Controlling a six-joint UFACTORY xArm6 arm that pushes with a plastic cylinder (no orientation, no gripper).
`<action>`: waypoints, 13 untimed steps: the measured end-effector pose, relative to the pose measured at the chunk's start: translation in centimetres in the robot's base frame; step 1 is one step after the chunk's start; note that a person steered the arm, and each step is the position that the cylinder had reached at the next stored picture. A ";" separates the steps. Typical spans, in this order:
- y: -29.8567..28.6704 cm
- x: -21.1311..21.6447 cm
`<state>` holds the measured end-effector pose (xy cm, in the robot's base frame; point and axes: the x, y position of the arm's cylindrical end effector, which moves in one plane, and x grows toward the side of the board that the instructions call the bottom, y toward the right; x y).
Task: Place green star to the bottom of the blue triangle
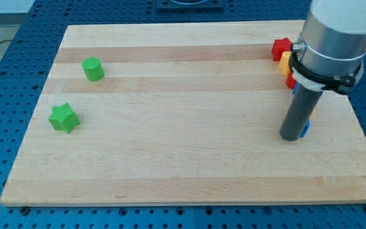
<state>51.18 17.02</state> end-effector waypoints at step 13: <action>-19.5 -0.8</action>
<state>50.37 -2.45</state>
